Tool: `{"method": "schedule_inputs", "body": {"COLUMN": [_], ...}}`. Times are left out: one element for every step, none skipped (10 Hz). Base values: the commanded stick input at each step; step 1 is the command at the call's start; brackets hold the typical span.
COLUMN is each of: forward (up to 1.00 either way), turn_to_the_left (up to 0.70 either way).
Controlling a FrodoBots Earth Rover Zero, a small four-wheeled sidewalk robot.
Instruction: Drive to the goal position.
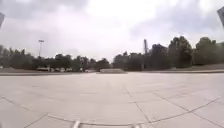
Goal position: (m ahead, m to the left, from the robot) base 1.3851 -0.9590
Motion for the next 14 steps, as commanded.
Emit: {"method": "schedule_inputs", "body": {"forward": [0.7,0.7,0.7,0.7,0.7,0.7,0.7,0.7,0.7,0.7,0.7,0.7,0.7,0.7], "turn_to_the_left": [0.0,0.0,0.0,0.0,0.0,0.0,0.0,0.0,0.0,0.0,0.0,0.0,0.0,0.0]}}
